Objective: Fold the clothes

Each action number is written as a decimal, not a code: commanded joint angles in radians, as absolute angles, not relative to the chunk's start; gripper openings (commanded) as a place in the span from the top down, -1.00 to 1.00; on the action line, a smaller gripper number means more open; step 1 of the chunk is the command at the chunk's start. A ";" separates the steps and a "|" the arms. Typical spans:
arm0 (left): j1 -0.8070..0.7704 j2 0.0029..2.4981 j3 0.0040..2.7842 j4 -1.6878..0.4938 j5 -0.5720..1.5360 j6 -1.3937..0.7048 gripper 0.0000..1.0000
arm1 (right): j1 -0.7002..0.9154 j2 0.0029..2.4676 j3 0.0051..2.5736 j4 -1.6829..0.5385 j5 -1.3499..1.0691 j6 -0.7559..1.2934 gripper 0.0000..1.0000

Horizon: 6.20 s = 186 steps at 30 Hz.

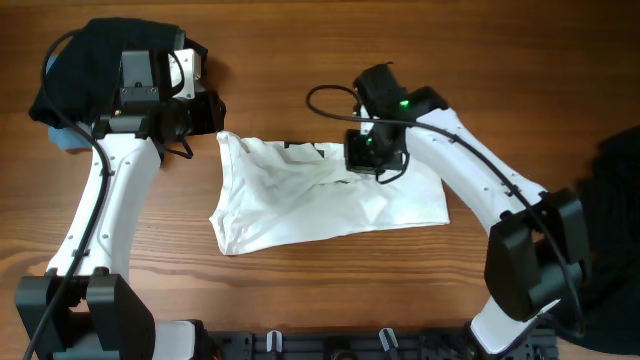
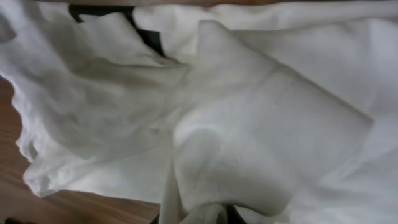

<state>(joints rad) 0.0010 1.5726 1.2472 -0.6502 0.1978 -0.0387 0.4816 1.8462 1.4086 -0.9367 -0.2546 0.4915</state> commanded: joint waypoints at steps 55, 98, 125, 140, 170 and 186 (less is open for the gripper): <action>0.002 1.688 1.184 -0.896 0.217 -0.031 -0.83 | 0.393 1.746 1.337 -0.802 -0.433 0.344 0.66; -0.281 1.810 1.568 -1.242 0.334 -0.017 0.92 | 0.143 1.717 1.335 -0.901 -0.410 0.340 0.52; -0.109 1.922 1.728 -1.436 0.168 -0.117 -0.92 | 0.567 1.723 1.335 -0.657 -0.416 0.080 -0.29; 0.054 1.922 1.728 -1.449 0.167 -0.112 -0.17 | 0.536 1.801 1.335 -0.659 0.176 0.339 0.91; 0.054 1.922 1.728 -1.413 0.167 -0.109 -0.20 | 0.690 1.711 1.335 -0.950 -0.123 0.008 0.91; 0.041 1.923 1.728 -1.398 0.262 -0.055 -0.78 | 0.644 1.639 1.335 -1.139 0.010 0.035 -0.11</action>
